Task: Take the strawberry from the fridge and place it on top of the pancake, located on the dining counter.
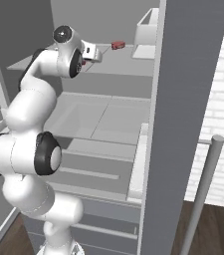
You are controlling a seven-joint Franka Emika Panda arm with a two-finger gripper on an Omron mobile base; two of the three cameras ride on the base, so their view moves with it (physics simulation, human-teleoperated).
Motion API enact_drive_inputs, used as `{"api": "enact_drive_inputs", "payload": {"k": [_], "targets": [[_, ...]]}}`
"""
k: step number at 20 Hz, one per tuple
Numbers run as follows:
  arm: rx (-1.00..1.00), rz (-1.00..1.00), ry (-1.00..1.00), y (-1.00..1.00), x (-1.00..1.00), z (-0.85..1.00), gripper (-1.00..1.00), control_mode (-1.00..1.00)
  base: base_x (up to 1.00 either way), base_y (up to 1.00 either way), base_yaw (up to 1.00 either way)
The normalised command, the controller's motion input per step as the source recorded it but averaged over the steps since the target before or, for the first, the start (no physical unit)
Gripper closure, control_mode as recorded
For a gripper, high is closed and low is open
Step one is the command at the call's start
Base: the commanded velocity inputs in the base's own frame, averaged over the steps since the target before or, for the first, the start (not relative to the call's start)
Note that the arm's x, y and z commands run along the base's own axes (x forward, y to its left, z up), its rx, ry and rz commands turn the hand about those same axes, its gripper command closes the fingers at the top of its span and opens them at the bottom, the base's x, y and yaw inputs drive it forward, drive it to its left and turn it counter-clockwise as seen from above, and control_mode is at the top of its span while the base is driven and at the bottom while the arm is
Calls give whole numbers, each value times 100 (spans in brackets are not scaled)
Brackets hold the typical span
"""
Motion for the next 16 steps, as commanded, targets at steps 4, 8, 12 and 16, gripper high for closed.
{"api": "enact_drive_inputs", "payload": {"k": [4,8,12,16], "targets": [[-3,0,1,0,13,-20,-100,-100,0,0,0],[-3,1,0,0,0,-21,-100,-100,0,0,0],[-6,0,4,0,11,-22,-100,-100,0,0,0],[-5,0,3,0,16,-22,100,-100,0,0,0]]}}
